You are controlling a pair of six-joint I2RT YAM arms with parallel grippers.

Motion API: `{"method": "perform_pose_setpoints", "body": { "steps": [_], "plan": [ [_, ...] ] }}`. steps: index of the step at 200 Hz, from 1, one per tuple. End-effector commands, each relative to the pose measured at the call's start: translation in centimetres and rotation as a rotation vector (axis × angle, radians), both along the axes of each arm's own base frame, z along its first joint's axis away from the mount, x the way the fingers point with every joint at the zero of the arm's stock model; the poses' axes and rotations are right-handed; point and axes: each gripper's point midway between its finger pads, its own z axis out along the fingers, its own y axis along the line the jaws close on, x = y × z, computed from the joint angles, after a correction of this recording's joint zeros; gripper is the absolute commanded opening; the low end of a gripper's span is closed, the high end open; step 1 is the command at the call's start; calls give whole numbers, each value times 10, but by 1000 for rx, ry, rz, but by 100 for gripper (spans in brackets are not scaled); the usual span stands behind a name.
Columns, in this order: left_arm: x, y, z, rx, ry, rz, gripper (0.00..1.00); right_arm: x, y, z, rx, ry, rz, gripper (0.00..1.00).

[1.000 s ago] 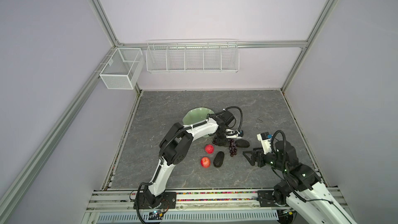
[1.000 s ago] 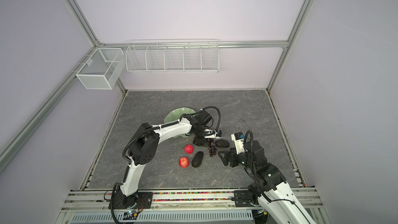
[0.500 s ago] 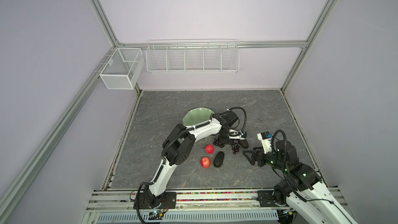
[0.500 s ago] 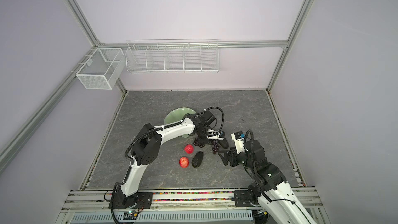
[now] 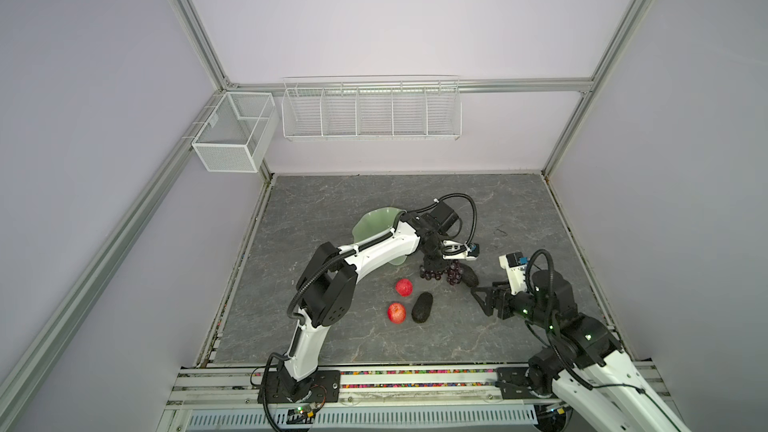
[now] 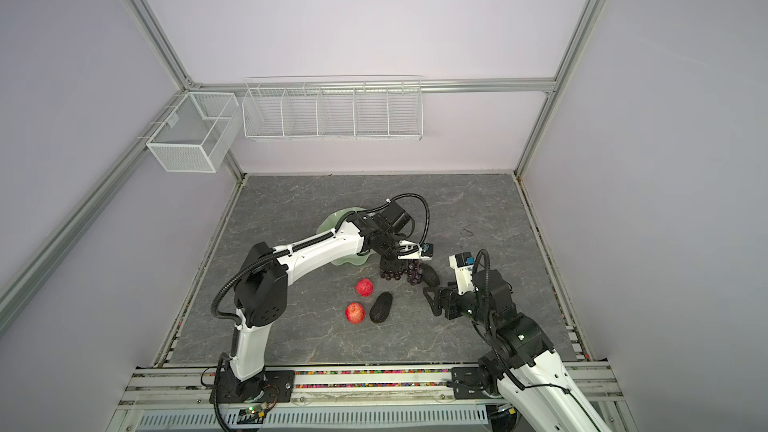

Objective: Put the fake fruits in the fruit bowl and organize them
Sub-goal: 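Lift the grapes with the left gripper and release them into the green bowl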

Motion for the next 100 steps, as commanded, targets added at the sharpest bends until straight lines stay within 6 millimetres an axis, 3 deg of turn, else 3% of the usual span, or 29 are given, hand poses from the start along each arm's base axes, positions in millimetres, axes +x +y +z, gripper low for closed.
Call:
{"method": "perform_pose_setpoints", "body": {
  "steps": [1,51,100],
  "plan": [
    [-5,1,18,-40,-1,-21,24,5,-3,16,5,-50,-29,88],
    [22,13,69,-158,-60,76,23,13,8,15,3,-30,13,88],
    [71,52,101,-280,-112,307,22,29,27,32,30,-53,70,88]
  ]
}}
